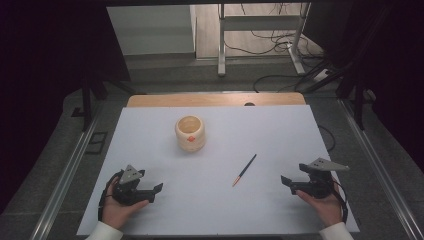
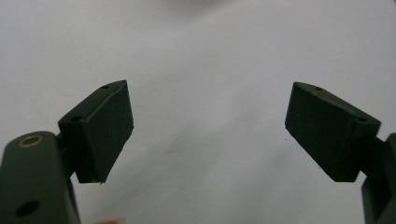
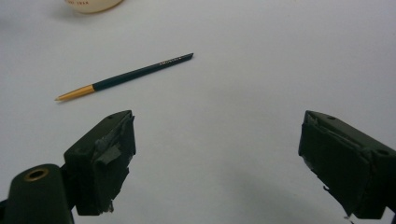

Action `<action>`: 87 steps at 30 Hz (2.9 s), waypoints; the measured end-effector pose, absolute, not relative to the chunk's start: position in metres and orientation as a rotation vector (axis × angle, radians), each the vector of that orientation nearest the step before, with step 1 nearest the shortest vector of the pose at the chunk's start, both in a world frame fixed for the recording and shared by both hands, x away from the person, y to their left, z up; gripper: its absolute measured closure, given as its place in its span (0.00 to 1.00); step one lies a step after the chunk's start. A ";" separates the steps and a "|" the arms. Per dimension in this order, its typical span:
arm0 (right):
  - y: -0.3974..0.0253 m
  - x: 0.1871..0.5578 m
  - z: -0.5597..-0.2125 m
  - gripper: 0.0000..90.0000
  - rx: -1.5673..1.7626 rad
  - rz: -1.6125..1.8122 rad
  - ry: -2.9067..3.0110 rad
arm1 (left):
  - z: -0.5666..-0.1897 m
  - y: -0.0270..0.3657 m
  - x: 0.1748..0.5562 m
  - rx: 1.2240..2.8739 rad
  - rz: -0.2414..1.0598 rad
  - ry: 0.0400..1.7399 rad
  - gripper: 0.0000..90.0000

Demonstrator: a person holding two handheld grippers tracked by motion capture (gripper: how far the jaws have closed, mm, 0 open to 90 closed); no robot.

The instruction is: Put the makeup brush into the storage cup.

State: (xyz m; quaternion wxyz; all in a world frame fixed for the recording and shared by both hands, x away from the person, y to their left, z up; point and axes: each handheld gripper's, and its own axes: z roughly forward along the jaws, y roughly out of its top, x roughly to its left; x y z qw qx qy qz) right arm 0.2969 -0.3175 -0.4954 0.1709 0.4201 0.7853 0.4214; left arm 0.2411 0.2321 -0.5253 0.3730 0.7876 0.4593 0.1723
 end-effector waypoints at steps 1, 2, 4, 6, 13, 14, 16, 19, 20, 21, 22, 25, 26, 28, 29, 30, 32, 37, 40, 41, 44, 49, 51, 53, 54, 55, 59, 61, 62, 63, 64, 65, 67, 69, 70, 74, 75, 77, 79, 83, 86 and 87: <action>-0.318 0.297 -0.496 0.13 1.192 1.191 2.234 | -0.525 0.232 0.242 2.020 0.443 1.175 0.18; -0.318 0.297 -0.496 0.13 1.190 1.193 2.236 | -0.525 0.232 0.242 2.021 0.447 1.175 0.18; -0.318 0.298 -0.497 0.14 1.185 1.199 2.244 | -0.526 0.231 0.242 2.020 0.442 1.178 0.18; -0.318 0.297 -0.498 0.14 1.187 1.196 2.249 | -0.527 0.231 0.242 2.033 0.437 1.171 0.18; -0.320 0.292 -0.493 0.17 1.168 1.186 2.223 | -0.525 0.228 0.242 2.039 0.436 1.141 0.18; -0.320 0.292 -0.492 0.17 1.169 1.189 2.223 | -0.525 0.227 0.241 2.041 0.436 1.138 0.18; -0.319 0.293 -0.491 0.19 1.160 1.188 2.224 | -0.525 0.226 0.239 2.044 0.439 1.131 0.18; -0.317 0.294 -0.490 0.18 1.145 1.178 2.232 | -0.524 0.226 0.237 2.045 0.442 1.123 0.18; -0.317 0.294 -0.491 0.18 1.144 1.177 2.236 | -0.524 0.226 0.236 2.042 0.442 1.126 0.18; -0.317 0.294 -0.491 0.17 1.143 1.175 2.241 | -0.524 0.227 0.236 2.039 0.442 1.128 0.18; -0.317 0.294 -0.491 0.17 1.143 1.175 2.241 | -0.524 0.227 0.236 2.039 0.442 1.128 0.18; -0.317 0.294 -0.492 0.16 1.133 1.164 2.252 | -0.523 0.227 0.238 2.036 0.443 1.131 0.18; -0.318 0.294 -0.493 0.16 1.133 1.162 2.249 | -0.523 0.227 0.238 2.033 0.437 1.130 0.18; -0.318 0.293 -0.493 0.16 1.134 1.150 2.235 | -0.523 0.227 0.238 2.030 0.427 1.128 0.18; -0.318 0.293 -0.494 0.16 1.137 1.131 2.232 | -0.524 0.227 0.238 2.032 0.427 1.127 0.18; -0.318 0.294 -0.495 0.17 1.136 1.124 2.235 | -0.524 0.227 0.238 2.031 0.427 1.127 0.18; -0.317 0.294 -0.495 0.17 1.141 1.125 2.245 | -0.524 0.227 0.238 2.032 0.428 1.129 0.18; -0.315 0.294 -0.493 0.16 1.122 1.144 2.259 | -0.524 0.229 0.237 2.034 0.434 1.139 0.18; -0.314 0.295 -0.493 0.17 1.108 1.151 2.267 | -0.524 0.229 0.236 2.034 0.435 1.140 0.18; -0.314 0.295 -0.493 0.17 1.106 1.150 2.270 | -0.524 0.229 0.236 2.034 0.434 1.140 0.18; -0.314 0.296 -0.494 0.17 1.125 1.135 2.280 | -0.525 0.230 0.235 2.037 0.433 1.139 0.18; -0.314 0.298 -0.493 0.17 1.110 1.144 2.295 | -0.525 0.232 0.234 2.037 0.430 1.147 0.18; -0.313 0.298 -0.493 0.17 1.100 1.144 2.298 | -0.525 0.232 0.233 2.034 0.432 1.149 0.18; -0.313 0.299 -0.493 0.17 1.099 1.143 2.301 | -0.526 0.233 0.233 2.039 0.433 1.150 0.18; -0.313 0.299 -0.493 0.17 1.098 1.141 2.303 | -0.526 0.233 0.232 2.040 0.433 1.150 0.18; -0.313 0.300 -0.493 0.17 1.098 1.140 2.305 | -0.526 0.233 0.232 2.040 0.433 1.152 0.18; -0.313 0.301 -0.493 0.16 1.093 1.134 2.310 | -0.526 0.233 0.231 2.043 0.438 1.155 0.18; -0.313 0.301 -0.493 0.16 1.084 1.136 2.313 | -0.526 0.233 0.231 2.044 0.440 1.156 0.18; -0.312 0.302 -0.493 0.16 1.076 1.138 2.319 | -0.526 0.233 0.231 2.045 0.440 1.157 0.18; -0.312 0.302 -0.493 0.17 1.070 1.138 2.323 | -0.527 0.233 0.231 2.047 0.441 1.157 0.18; -0.312 0.302 -0.493 0.17 1.061 1.133 2.333 | -0.527 0.233 0.231 2.048 0.441 1.157 0.18; -0.311 0.302 -0.493 0.18 1.053 1.139 2.343 | -0.527 0.233 0.231 2.050 0.441 1.157 0.18; -0.310 0.302 -0.493 0.19 1.044 1.142 2.371 | -0.527 0.233 0.231 2.051 0.442 1.159 0.18; -0.309 0.302 -0.492 0.18 1.024 1.141 2.384 | -0.527 0.233 0.231 2.047 0.444 1.160 0.18; -0.308 0.301 -0.491 0.18 1.017 1.143 2.385 | -0.527 0.233 0.231 2.047 0.444 1.161 0.18; -0.307 0.302 -0.488 0.17 0.995 1.140 2.385 | -0.527 0.233 0.231 2.050 0.446 1.161 0.18; -0.307 0.303 -0.487 0.17 0.994 1.136 2.386 | -0.527 0.233 0.231 2.050 0.446 1.161 0.18; -0.308 0.304 -0.486 0.18 0.988 1.131 2.387 | -0.527 0.233 0.231 2.050 0.445 1.162 0.18; -0.309 0.305 -0.486 0.19 0.979 1.135 2.395 | -0.527 0.233 0.231 2.052 0.444 1.162 0.18; -0.309 0.305 -0.487 0.19 0.969 1.127 2.403 | -0.527 0.233 0.230 2.053 0.442 1.162 0.18; -0.306 0.306 -0.488 0.18 0.943 1.116 2.416 | -0.527 0.233 0.230 2.051 0.441 1.161 0.18; -0.305 0.306 -0.488 0.18 0.936 1.116 2.420 | -0.527 0.232 0.230 2.052 0.440 1.160 0.18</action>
